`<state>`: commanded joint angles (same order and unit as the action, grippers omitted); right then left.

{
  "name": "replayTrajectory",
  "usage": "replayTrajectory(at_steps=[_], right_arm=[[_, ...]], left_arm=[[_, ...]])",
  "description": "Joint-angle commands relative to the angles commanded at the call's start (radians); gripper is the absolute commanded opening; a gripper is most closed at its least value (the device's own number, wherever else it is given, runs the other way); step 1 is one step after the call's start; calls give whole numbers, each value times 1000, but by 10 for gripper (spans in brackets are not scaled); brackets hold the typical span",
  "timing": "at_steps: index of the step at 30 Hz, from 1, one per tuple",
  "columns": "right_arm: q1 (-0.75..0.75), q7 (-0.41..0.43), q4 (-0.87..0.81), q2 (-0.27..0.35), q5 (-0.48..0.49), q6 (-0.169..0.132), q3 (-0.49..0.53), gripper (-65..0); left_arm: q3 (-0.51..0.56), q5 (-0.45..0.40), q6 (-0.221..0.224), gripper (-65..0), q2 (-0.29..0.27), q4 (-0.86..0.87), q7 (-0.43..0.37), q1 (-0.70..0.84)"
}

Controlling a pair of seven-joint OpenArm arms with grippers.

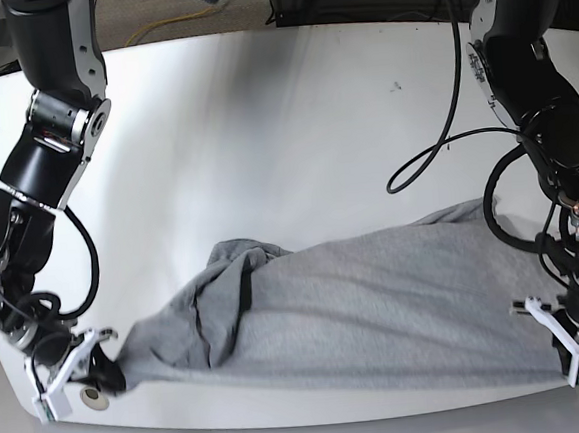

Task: Fold the T-shirt properly
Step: 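Swing the stretched shirt down and lay it flat with both grippers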

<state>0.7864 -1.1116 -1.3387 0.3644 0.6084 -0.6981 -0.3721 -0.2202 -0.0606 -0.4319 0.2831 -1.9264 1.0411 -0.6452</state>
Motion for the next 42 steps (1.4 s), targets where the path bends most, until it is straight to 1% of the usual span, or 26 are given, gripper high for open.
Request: replayTrajectory(at_steps=[2,5,8,11,13,15,18,19,23,26,27,28,30,32,34,35,37,38,39,40,42], right_arm=[[77,0,29,28,5,0,54,-650],[207,0,71,66,8,0,133,-650],[342,-2,84,97,8,0,219,-650],[459,-2,86,126,8,0,305,-650],[519,-20,83,146,8,0,354,-650],[519,-66,83,158,9,0,371,-650],[519,-124,81,164,9,0,374,-650],[519,-144,80,178,9,0,374,-650],[519,-169,40,213,11,0,373,-650],[519,-189,-12,255,71,0,368,-650],[508,-189,-26,278,106,0,367,-650],[460,-189,-37,292,135,0,359,-650],[350,-189,-51,301,199,0,293,-650],[229,-189,-74,302,227,0,216,-650],[104,-189,-103,298,230,0,147,-650],[60,-189,-114,293,230,0,127,-650],[-58,-189,-155,255,232,0,77,-650],[-95,-189,-172,249,232,0,54,-650],[-137,-190,-193,242,232,0,28,-650],[-209,-190,-230,235,232,0,-11,-650],[-302,-190,-278,206,232,0,-54,-650]], left_arm=[[15,-26,0,-650,17,2,0,-58],[37,-43,0,-650,38,5,0,-167],[41,-41,0,-650,83,12,0,-284],[75,-40,-3,-650,112,60,0,-404],[98,-40,-3,-650,127,87,0,-473],[123,-38,-3,-650,153,121,0,-546],[158,-37,-3,-650,163,147,0,-605],[170,-37,-5,-650,163,146,0,-606],[203,-37,-5,-650,161,89,3,-595],[209,-35,-5,-650,158,32,55,-502],[209,-35,-5,-650,155,6,83,-470],[210,-34,-6,-650,138,-14,98,-442],[206,-34,-26,-650,110,-52,123,-358],[206,-38,-58,-650,95,-78,137,-255],[196,-38,-69,-650,78,-86,135,-163],[183,-38,-72,-650,68,-86,135,-124],[146,-38,-74,-650,32,-89,132,-23],[138,-38,-74,-650,21,-91,132,3],[132,-38,-74,-650,15,-91,132,35],[124,-38,-74,-650,8,-91,132,81],[104,-38,-75,-650,3,-91,132,155]])
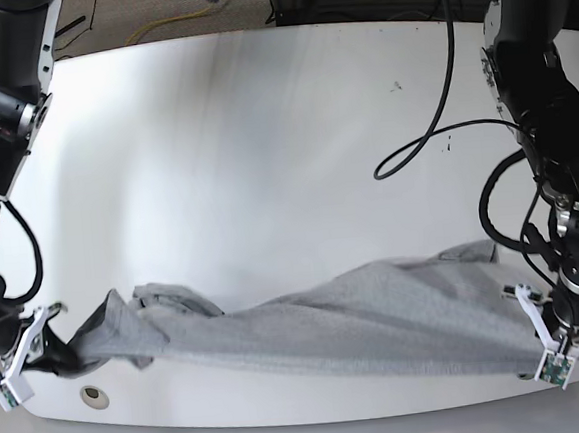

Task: Fold the T-shirt properly
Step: 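Swing the stretched shirt down and lay it flat with both grippers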

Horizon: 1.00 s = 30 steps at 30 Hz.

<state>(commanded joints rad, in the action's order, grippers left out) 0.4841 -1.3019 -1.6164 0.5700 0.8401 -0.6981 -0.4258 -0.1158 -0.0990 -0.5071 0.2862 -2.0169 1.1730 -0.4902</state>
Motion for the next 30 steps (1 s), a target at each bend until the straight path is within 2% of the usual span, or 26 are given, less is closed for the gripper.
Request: replayTrajectory(at_steps=[5,8,13,22,26,28,30], right_arm=[[-218,-3,-120,-75,0,0,-64,-650],[-331,-3,-175,-127,0,0,-98,-650],[-523,-3,-245,-222,0,0,-164,-650],[-733,0,-252,-374,-5,0,-239,-650],[-773,0,-252,-414,-3,0,-278,-650],[-776,0,-252,-431,-5,0,-292,-563],[-770,0,-247,-433,-6,0,-304,-439]], left_arm=[[-17,3,0,-650,-5,0,-2,199],[-23,3,0,-650,-26,0,-2,299],[-94,3,0,-650,-31,2,-18,482],[-186,3,0,-650,-32,5,-204,775],[-238,3,0,-650,-32,6,-269,867],[-256,3,0,-650,-46,11,-273,876],[-279,3,0,-650,-66,15,-275,879]])
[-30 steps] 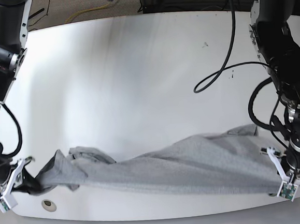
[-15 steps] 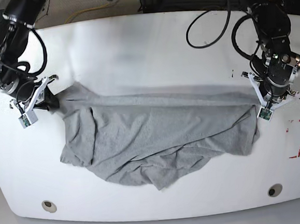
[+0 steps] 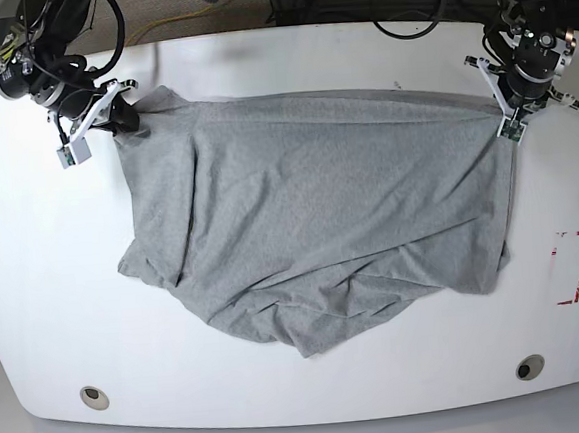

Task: Fold the T-shirt properly
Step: 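Swing the stretched shirt down and lay it flat with both grippers, then release and regrasp the shirt edge with the right gripper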

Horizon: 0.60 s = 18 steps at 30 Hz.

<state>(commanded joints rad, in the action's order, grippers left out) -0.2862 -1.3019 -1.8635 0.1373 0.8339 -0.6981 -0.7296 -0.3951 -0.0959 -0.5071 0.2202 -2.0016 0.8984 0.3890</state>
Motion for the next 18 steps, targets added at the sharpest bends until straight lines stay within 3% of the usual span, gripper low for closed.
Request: replayTrajectory(at_steps=[1,3,5,8,15,18], right_arm=[[3,0,2,2,0,0,-6,-366],[17,3,3,3,0,0,-20,-279],[64,8,18,3,-3,0,-31,-190],[123,5,64,12,-2,0,-34,-170],[298,6,302,43,-5,0,-28,-170],[371,11,394,58,-54,0,9,-170]], left_arm=[[-14,0,0,-650,-6,5,0,0],[-26,0,-9,-650,-6,12,0,0],[-31,0,-51,-650,-6,12,0,-2],[-31,-2,-74,-650,-6,11,0,-2],[-32,-2,-74,-650,-6,12,0,-2],[-32,-2,-74,-650,-6,12,0,-2]])
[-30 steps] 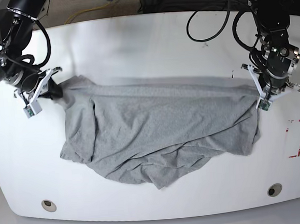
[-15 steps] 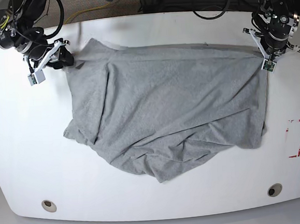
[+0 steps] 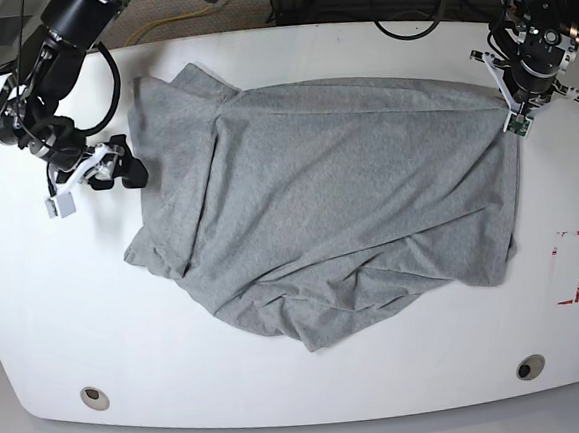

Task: Fold the T-shirt properly
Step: 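Release and regrasp the shirt edge with the right gripper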

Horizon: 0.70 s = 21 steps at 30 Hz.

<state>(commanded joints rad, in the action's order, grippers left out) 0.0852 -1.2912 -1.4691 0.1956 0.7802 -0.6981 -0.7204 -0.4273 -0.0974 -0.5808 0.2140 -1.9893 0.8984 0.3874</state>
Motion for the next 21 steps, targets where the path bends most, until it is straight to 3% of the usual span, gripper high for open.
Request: replayTrajectory(at_steps=[8,17,19,21], right_arm=[[100,127,143,3,-132,0,110,-170],[137,255,299,23,-144,0,206,-174],[137,255,288,23,-143,0,224,-227],[130,255,252,21,-143,0,233,-357]], left_arm=[[3,0,0,-650,0,0,0,-2],[5,0,0,-650,0,0,0,-2],[5,0,0,-650,0,0,0,-2],[6,0,0,-650,0,0,0,-2]])
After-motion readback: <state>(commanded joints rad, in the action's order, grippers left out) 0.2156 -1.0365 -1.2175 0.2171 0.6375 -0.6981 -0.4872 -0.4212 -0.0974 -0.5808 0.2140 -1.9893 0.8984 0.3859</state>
